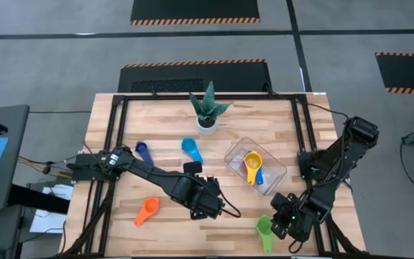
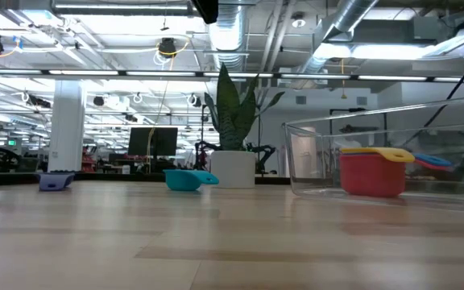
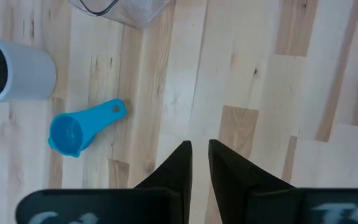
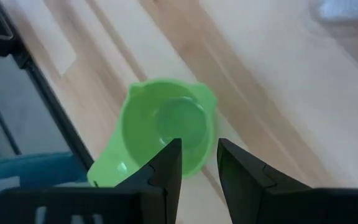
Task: Nest measuring cups in basket
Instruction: Stack the green measuring cup on top of the yellow measuring cup
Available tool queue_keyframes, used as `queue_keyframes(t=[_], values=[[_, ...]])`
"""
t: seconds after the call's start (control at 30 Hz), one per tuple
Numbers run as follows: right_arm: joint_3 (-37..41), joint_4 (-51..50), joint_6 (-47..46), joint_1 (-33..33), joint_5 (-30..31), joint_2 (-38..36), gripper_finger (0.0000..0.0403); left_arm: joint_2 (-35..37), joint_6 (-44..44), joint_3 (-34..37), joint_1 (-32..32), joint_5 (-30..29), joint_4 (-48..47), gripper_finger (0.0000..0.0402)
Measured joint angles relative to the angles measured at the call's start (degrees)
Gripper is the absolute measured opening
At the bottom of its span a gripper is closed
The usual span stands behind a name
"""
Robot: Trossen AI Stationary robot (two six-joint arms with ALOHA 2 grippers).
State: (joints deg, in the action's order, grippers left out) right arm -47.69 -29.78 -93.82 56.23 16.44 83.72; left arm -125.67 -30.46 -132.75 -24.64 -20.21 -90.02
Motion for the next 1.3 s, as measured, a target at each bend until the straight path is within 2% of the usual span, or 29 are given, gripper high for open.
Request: queue_keyframes(t=[0.27, 0.47, 1.3], values=[[1.66, 0.84, 1.34, 0.00, 0.01, 0.00, 0.0127, 0.00, -0.02, 0.00, 0.00, 0.00, 0.00, 0.0042], [4.21, 6.33, 1.42, -0.01, 0.01, 0.00, 0.0127, -0.02, -0.04, 0.00, 0.00, 0.02, 0.00, 0.0042], [4.86, 7.97, 10.32, -0.13, 0.01, 0.01, 0.0127, -0.04, 0.31, 0.00, 0.00, -0.09, 0.00, 0.0043]])
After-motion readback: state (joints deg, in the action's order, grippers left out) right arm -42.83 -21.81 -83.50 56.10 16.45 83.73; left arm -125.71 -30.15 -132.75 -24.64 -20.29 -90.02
